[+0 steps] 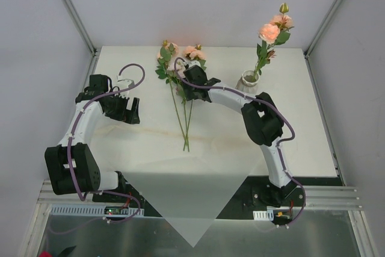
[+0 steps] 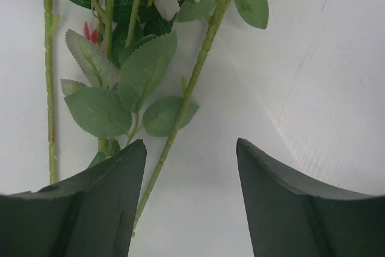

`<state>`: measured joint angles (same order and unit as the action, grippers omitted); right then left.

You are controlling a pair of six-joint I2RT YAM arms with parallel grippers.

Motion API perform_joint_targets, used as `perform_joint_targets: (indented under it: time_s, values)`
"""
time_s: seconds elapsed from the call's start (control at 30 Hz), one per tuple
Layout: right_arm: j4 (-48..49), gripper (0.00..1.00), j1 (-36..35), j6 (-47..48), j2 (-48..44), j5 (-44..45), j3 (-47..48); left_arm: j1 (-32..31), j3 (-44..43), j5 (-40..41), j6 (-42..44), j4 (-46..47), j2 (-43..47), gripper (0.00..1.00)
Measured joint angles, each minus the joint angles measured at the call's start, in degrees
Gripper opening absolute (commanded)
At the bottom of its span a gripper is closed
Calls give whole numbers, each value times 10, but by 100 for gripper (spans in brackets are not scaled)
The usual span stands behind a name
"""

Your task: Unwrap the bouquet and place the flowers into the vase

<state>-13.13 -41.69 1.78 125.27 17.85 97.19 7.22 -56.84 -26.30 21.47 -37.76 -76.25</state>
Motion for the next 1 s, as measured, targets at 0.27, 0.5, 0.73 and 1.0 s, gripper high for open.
perform_joint_targets:
  time_s: [0.27,0.5,0.73,1.0]
  values:
    - [-7,52,1,-15,14,-17,22,0,0,0,4,2,0,91]
    - [-12,42,1,-37,43,-28,31,0,0,5,6,4,0,91]
    - [-26,37,1,-54,50,-33,32,0,0,13,7,5,0,91]
    - [-36,15,2,-64,49,-24,34,0,0,14,9,5,0,92]
